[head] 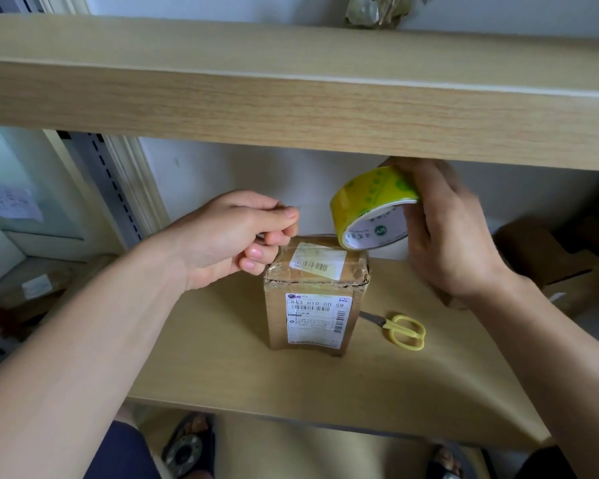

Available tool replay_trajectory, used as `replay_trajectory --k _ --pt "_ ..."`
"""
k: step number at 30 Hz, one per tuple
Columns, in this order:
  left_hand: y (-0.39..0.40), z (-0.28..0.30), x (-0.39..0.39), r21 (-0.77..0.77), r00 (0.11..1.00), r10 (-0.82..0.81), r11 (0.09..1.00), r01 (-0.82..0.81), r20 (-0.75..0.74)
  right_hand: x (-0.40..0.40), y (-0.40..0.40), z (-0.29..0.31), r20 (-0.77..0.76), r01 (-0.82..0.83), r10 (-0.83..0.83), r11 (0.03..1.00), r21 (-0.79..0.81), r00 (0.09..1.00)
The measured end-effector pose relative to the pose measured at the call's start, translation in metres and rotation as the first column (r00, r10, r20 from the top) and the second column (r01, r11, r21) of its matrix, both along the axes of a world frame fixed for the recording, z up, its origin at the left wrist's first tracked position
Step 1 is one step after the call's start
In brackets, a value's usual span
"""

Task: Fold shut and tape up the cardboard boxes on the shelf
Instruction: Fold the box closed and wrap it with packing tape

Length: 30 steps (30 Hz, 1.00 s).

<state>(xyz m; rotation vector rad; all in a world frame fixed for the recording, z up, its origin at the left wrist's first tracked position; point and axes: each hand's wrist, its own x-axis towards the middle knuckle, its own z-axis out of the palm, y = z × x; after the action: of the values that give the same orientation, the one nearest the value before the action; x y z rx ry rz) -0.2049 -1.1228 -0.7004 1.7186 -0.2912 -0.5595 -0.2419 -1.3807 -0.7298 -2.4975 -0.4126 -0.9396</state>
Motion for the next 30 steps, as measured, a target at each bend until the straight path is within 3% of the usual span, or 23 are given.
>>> replay_trajectory --k 10,16,23,30 --pt "-0.005 -0.001 -0.001 0.081 0.998 -0.065 0.995 0.065 0.008 -0.004 -0.015 0.015 0.082 0.012 0.0 0.99 -0.141 0.997" --pt "-0.018 -0.005 0.001 0.27 0.988 -0.107 0.96 0.073 0.114 -0.008 -0.03 0.002 -0.064 -0.01 0.005 0.998 -0.065 0.998" --pt "-0.033 -0.01 0.007 0.45 0.925 -0.103 0.889 -0.08 0.367 -0.017 -0.033 -0.007 -0.1 0.016 -0.021 0.999 -0.045 0.995" --pt "-0.04 -0.004 0.011 0.568 0.914 -0.146 0.816 -0.105 0.378 -0.02 -0.031 -0.012 -0.131 0.025 -0.029 0.999 -0.036 0.991"
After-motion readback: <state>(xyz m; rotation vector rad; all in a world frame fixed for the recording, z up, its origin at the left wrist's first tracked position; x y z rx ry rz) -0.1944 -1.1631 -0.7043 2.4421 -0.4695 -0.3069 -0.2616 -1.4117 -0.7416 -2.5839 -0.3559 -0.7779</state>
